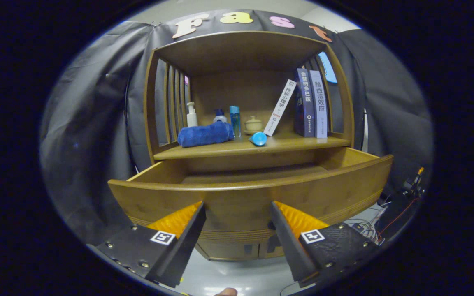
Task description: Pull open the drawer, take out the items inside it, and place them on the countertop above the cabinet.
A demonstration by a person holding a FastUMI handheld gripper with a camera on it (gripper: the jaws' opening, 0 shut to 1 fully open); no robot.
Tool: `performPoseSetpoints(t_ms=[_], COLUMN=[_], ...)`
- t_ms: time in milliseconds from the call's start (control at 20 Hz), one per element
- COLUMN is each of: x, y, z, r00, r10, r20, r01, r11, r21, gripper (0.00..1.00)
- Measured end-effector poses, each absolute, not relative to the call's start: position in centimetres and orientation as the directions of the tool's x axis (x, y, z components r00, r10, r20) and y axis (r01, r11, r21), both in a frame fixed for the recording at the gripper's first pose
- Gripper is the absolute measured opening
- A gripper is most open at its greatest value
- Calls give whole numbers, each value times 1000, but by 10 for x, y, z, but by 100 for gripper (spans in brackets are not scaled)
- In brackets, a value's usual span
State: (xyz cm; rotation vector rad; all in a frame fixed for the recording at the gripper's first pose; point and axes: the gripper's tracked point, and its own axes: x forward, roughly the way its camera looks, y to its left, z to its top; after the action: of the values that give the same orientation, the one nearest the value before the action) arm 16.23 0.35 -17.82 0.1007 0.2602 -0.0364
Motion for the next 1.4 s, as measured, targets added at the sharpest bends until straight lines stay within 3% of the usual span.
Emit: performPoseSetpoints(t_ms=[750,1400], x=[259,285], y=[3,1], z=[-185,-186], r00=[958,961], r10=[31,40], r20=[-284,-272], r01=[-8,-15], r11=[997,995], r21=[81,95], gripper=[95,95])
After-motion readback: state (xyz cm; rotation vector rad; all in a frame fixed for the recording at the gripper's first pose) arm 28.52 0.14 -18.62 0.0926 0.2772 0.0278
